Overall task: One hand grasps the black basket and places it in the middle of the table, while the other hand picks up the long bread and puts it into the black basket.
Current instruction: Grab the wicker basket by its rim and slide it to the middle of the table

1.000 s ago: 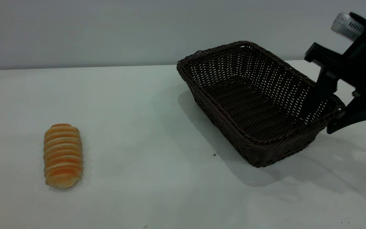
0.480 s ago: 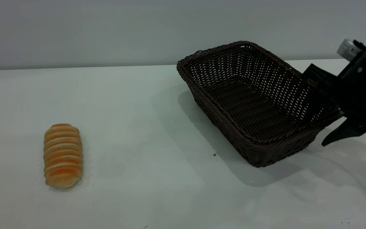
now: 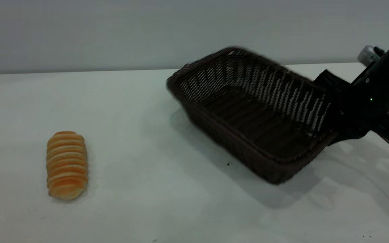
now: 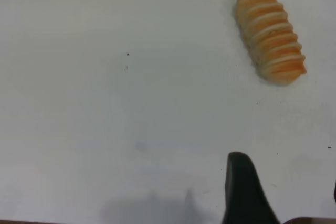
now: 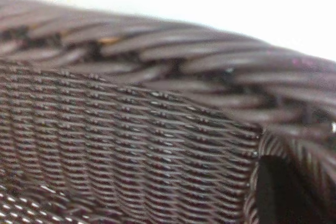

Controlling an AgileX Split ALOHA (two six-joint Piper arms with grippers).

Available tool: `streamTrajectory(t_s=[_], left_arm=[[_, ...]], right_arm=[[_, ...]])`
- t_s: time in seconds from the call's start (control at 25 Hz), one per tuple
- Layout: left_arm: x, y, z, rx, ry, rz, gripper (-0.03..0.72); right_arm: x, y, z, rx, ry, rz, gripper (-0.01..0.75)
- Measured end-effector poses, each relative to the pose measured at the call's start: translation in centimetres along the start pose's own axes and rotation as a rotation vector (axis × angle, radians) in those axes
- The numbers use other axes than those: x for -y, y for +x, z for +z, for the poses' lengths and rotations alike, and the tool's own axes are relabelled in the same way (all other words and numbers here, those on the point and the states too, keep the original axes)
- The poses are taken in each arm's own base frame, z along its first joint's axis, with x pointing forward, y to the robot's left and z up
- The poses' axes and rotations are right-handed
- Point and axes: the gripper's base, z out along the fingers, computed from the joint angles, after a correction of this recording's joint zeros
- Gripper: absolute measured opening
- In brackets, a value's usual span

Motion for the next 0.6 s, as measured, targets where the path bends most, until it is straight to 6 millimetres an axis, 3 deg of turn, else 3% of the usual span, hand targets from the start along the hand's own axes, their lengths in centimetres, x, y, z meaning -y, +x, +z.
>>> streamTrajectory(t_s=[0.24, 0.44, 0.6], left_arm=[[0.0, 0.1, 0.0, -0.006, -0.001, 0.0, 0.447], [-0.1, 0.3, 0.0, -0.036, -0.006, 0.0, 0.447], [-0.1, 0.4, 0.0, -0.044, -0.007, -0.001, 0.447]], right_arm=[[-1.4, -0.1, -1.8, -0.029, -0.029, -0.214, 0.099], [-4.9, -0.6, -3.8, -0.141, -0.063, -0.445, 0.099], [-7.0, 0.0, -3.4, -0.228, -0.07, -0.588, 0.099]])
